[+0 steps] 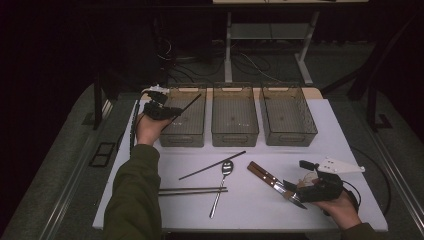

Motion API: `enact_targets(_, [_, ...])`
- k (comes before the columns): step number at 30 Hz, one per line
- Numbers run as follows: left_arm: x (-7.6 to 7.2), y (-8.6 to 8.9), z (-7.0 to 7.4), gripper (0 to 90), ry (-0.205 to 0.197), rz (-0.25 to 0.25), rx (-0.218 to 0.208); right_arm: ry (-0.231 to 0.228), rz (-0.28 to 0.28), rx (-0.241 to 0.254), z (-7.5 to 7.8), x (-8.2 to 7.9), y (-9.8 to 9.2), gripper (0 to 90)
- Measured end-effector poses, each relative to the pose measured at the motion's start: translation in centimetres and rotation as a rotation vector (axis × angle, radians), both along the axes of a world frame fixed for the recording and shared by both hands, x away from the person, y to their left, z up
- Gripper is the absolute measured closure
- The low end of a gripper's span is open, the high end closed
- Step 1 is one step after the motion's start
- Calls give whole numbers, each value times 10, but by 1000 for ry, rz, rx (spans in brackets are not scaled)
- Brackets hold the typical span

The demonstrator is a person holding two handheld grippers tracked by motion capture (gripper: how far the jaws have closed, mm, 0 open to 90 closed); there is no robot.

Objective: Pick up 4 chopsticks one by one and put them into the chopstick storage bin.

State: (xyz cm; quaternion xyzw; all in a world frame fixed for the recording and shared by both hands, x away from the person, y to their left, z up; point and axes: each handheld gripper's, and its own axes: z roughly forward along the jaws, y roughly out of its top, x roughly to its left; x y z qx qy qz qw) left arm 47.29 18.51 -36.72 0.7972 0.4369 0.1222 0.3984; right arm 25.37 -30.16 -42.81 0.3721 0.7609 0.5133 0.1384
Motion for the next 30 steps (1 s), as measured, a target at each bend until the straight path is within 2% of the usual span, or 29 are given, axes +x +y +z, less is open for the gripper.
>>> enact_targets(8, [21,-4,-1,854,17,25,8,4,18,-3,-1,0,2,18])
enact_targets(17, [35,-15,-4,839,5,52,19,4,14,3,0,-1,1,18])
enact_targets(21, [33,-15,-3,724,-15,57,26,5,14,4,0,0,1,18])
enact_targets(24, [30,-15,-1,635,-11,37,50,4,14,2,0,0,1,18])
enact_targets(26, [26,-16,0,565,-10,24,32,4,13,1,0,0,1,18])
enact_targets(30, [16,-17,1,461,-28,-4,44,2,13,-1,0,0,1,18])
